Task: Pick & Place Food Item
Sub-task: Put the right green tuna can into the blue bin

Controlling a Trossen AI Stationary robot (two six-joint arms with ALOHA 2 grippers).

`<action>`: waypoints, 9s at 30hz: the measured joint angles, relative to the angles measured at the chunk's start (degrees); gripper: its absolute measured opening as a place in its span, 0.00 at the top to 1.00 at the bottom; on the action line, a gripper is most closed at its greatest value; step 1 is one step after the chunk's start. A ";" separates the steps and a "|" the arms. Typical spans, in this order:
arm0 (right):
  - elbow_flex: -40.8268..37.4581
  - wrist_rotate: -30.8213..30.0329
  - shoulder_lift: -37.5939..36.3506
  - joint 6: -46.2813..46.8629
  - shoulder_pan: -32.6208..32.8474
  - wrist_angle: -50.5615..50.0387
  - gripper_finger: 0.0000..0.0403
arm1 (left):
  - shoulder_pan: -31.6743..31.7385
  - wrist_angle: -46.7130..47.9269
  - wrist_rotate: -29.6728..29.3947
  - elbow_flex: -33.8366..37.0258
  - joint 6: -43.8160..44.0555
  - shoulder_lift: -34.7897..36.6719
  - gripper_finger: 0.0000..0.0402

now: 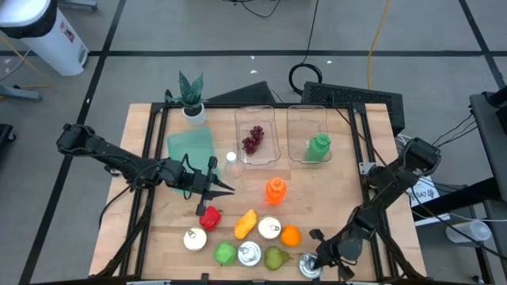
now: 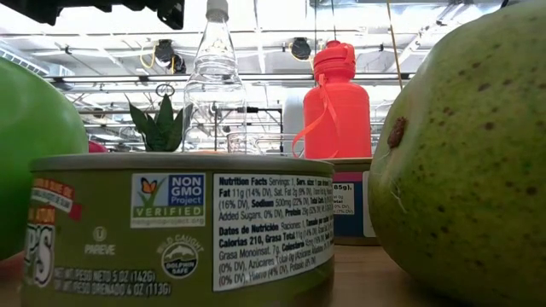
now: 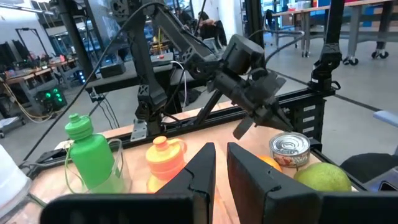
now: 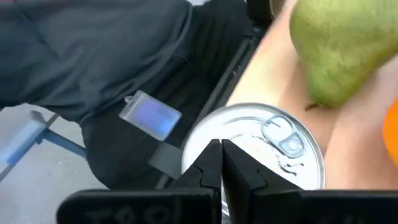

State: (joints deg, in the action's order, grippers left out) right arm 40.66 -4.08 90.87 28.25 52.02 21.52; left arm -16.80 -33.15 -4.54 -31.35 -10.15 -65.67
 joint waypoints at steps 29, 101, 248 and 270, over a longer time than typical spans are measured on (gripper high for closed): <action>0.15 -0.22 1.01 11.96 -2.92 -19.12 1.00 | -1.63 3.34 -0.24 -3.31 0.68 -2.39 0.87; 12.73 5.70 -6.29 17.73 -9.87 -52.82 0.58 | -11.30 24.55 0.37 -34.75 4.26 -33.48 0.87; 43.15 -10.36 30.46 20.27 1.03 -84.47 0.96 | -10.75 28.56 4.26 -39.21 2.74 -33.66 0.88; 42.73 1.50 18.40 13.67 -3.11 -83.74 1.00 | -9.20 23.97 0.05 -39.29 -4.34 -40.09 0.88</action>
State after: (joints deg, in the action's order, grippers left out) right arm 83.40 -2.58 109.27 41.92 48.91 -62.22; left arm -26.00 -9.18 -4.49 -70.64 -14.49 -105.76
